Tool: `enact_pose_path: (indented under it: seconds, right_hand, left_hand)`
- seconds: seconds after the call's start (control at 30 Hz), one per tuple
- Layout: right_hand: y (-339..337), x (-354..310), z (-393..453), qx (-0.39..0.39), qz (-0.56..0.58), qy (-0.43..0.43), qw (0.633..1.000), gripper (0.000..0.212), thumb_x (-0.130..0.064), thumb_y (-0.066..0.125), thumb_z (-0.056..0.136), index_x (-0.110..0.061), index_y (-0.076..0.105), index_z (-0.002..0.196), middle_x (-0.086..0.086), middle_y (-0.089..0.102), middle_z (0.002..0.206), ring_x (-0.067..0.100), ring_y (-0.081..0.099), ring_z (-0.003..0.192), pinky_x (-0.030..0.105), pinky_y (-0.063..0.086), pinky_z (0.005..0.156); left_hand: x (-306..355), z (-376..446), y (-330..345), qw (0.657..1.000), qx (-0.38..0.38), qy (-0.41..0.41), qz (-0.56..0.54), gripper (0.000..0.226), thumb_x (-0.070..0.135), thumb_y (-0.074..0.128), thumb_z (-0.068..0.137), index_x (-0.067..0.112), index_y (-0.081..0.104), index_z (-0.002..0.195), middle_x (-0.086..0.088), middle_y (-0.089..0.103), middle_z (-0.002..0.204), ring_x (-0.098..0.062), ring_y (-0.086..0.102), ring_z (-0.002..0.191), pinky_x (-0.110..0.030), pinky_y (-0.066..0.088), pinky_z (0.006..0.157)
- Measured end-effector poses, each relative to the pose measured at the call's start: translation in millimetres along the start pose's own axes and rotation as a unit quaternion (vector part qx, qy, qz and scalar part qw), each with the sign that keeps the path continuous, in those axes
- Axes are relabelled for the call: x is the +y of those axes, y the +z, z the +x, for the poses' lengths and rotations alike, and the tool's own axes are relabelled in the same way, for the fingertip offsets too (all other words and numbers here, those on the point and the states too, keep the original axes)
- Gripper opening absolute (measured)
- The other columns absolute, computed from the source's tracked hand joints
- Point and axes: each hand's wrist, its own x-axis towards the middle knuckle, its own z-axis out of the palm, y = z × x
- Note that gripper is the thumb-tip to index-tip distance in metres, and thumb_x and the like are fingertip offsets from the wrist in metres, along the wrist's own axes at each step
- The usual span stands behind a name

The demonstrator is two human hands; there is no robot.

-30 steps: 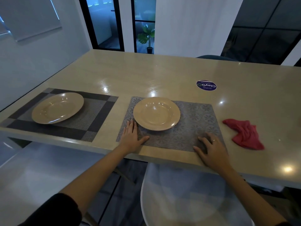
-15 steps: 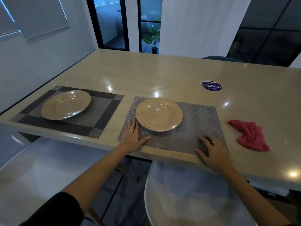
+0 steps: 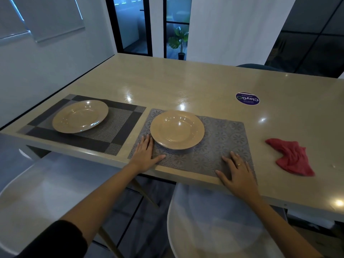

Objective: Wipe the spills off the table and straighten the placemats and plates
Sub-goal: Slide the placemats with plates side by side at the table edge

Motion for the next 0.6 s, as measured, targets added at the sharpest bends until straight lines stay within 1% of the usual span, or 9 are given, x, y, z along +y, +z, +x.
enact_pose_path:
  seconds: [0.1, 0.2, 0.27, 0.33, 0.4, 0.47, 0.53, 0.57, 0.6]
  right_hand:
    - [-1.3, 0.0, 0.8, -0.002, -0.006, 0.001, 1.0, 0.073, -0.073, 0.026, 0.08, -0.03, 0.042, 0.137, 0.004, 0.027, 0.155, 0.021, 0.019, 0.145, 0.045, 0.017, 0.117]
    - [-7.3, -10.0, 8.9, -0.005, -0.016, 0.018, 1.0, 0.073, -0.074, 0.026, 0.079, -0.028, 0.045, 0.133, 0.01, 0.032, 0.152, 0.027, 0.026, 0.142, 0.047, 0.022, 0.114]
    - [-13.6, -23.7, 22.5, 0.006, 0.001, 0.039, 0.999, 0.073, -0.072, 0.027, 0.081, -0.023, 0.045, 0.132, 0.014, 0.037, 0.147, 0.032, 0.032, 0.136, 0.049, 0.029, 0.11]
    - [-23.4, -45.4, 41.8, 0.025, 0.082, 0.059, 0.995, 0.067, -0.065, 0.036, 0.087, -0.016, 0.044, 0.133, 0.016, 0.047, 0.135, 0.032, 0.042, 0.126, 0.046, 0.04, 0.101]
    - [-31.8, -70.4, 66.4, 0.028, 0.217, 0.111, 0.969, 0.058, -0.051, 0.046, 0.093, -0.01, 0.042, 0.134, 0.013, 0.058, 0.113, 0.029, 0.056, 0.108, 0.037, 0.047, 0.086]
    - [-35.1, -92.4, 92.4, -0.018, 0.341, 0.19, 0.921, 0.052, -0.04, 0.05, 0.094, -0.009, 0.039, 0.135, 0.01, 0.063, 0.091, 0.026, 0.065, 0.08, 0.033, 0.052, 0.068]
    - [-26.0, -104.7, 113.0, -0.076, 0.443, 0.255, 0.856, 0.046, -0.029, 0.051, 0.095, -0.009, 0.037, 0.133, 0.018, 0.067, 0.088, 0.026, 0.066, 0.059, 0.033, 0.055, 0.052]
    - [-21.0, -108.4, 118.9, -0.094, 0.464, 0.268, 0.839, 0.042, -0.024, 0.051, 0.095, -0.009, 0.037, 0.132, 0.021, 0.067, 0.091, 0.024, 0.066, 0.055, 0.032, 0.055, 0.048]
    - [-15.7, -109.7, 122.6, -0.103, 0.466, 0.271, 0.836, 0.041, -0.019, 0.051, 0.094, -0.009, 0.038, 0.132, 0.021, 0.067, 0.093, 0.023, 0.067, 0.053, 0.03, 0.055, 0.047]
  left_hand:
    - [1.5, -1.6, -0.9, 1.0, 0.005, -0.003, -0.006, 0.138, 0.101, 0.006, 0.047, 0.013, -0.01, 0.152, -0.005, -0.014, 0.161, -0.021, -0.016, 0.148, -0.041, -0.003, 0.119]
    - [1.8, -1.2, -3.0, 1.0, 0.012, -0.005, -0.027, 0.138, 0.101, 0.011, 0.048, 0.012, -0.009, 0.152, -0.006, -0.012, 0.161, -0.021, -0.015, 0.148, -0.042, -0.001, 0.119]
    - [5.8, -2.2, -4.4, 0.999, 0.029, -0.012, -0.041, 0.129, 0.094, 0.025, 0.06, 0.009, -0.007, 0.152, -0.008, -0.009, 0.161, -0.022, -0.014, 0.148, -0.042, 0.0, 0.119]
    - [13.0, -4.3, -5.0, 0.997, 0.06, -0.023, -0.044, 0.113, 0.076, 0.043, 0.077, 0.006, -0.005, 0.152, -0.011, -0.007, 0.161, -0.023, -0.012, 0.149, -0.042, 0.001, 0.12]
    - [21.6, -5.0, -5.1, 0.994, 0.083, -0.035, -0.063, 0.106, 0.064, 0.051, 0.084, 0.004, -0.004, 0.152, -0.012, -0.005, 0.161, -0.025, -0.01, 0.149, -0.044, 0.004, 0.12]
    - [29.3, -4.4, -4.4, 0.991, 0.076, -0.051, -0.096, 0.11, 0.066, 0.053, 0.082, 0.005, -0.006, 0.152, -0.013, -0.005, 0.161, -0.028, -0.01, 0.149, -0.046, 0.005, 0.12]
    - [33.6, -2.8, -2.2, 0.992, 0.057, -0.061, -0.093, 0.119, 0.074, 0.052, 0.075, 0.006, -0.01, 0.151, -0.013, -0.009, 0.161, -0.029, -0.013, 0.148, -0.046, 0.001, 0.119]
    - [33.4, -1.8, -0.8, 0.994, 0.05, -0.061, -0.079, 0.125, 0.079, 0.05, 0.071, 0.006, -0.013, 0.151, -0.013, -0.012, 0.161, -0.029, -0.015, 0.148, -0.045, -0.001, 0.118]
    - [32.1, -1.1, 0.2, 0.995, 0.042, -0.06, -0.066, 0.132, 0.085, 0.046, 0.065, 0.005, -0.015, 0.15, -0.014, -0.014, 0.16, -0.029, -0.016, 0.147, -0.044, -0.003, 0.118]
